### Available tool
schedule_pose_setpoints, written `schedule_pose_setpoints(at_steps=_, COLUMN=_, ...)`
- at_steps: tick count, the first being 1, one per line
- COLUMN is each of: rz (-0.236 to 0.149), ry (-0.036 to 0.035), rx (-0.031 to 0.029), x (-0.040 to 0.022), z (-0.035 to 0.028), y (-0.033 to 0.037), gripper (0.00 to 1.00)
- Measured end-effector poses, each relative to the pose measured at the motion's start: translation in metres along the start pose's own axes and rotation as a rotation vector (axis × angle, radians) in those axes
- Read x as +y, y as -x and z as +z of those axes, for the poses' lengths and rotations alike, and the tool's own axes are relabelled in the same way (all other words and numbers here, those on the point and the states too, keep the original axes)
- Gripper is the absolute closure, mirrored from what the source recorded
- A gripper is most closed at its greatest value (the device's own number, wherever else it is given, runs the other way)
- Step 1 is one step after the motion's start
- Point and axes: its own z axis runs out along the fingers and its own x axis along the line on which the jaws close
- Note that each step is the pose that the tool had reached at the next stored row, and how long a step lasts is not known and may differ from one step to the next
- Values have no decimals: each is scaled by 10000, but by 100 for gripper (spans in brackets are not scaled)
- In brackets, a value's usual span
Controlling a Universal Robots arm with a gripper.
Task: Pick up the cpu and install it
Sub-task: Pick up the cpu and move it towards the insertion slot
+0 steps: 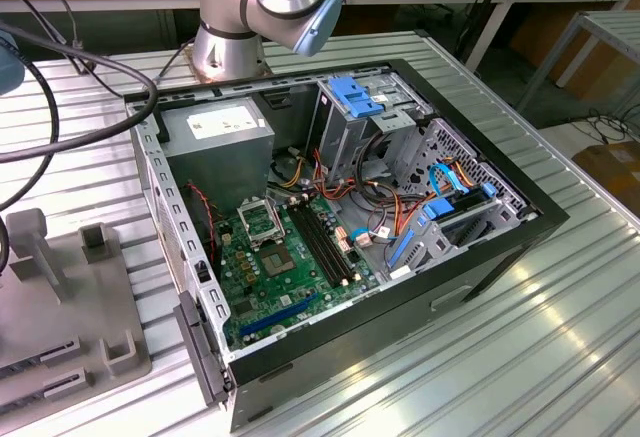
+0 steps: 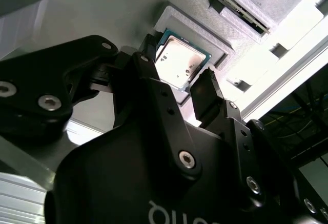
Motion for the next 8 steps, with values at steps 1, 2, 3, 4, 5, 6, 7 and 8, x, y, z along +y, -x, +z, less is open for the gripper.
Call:
schedule_pose_setpoints(at_steps=1, rz=0, ry=-1, rx=0, x=0, z=2, y=0, gripper=45)
schedule_pose_setpoints(at_steps=2, rz=0, ry=0, rx=0, x=0, z=3, y=0, gripper=45)
schedule_pose_setpoints(at_steps=3, rz=-7, ry=1, rx=-3, x=0, z=6, y=-1, gripper=45)
schedule_pose_setpoints(at_steps=4, rz=-18, ry=1, rx=-3, x=-1, z=7, y=-1, gripper=45)
schedule_pose_setpoints(at_steps=5, rz=-32, ry=0, rx=-1, x=-2, z=6, y=-2, gripper=45)
schedule_pose_setpoints(at_steps=6, rz=-44, ry=-1, rx=-1, x=-3, z=6, y=-2, gripper=45)
schedule_pose_setpoints(at_steps=7, rz=-51, ry=-1, rx=-1, x=-4, z=6, y=-2, gripper=45)
schedule_pose_setpoints(at_steps=8, rz=-52, ry=-1, rx=-1, x=-4, z=6, y=-2, gripper=45)
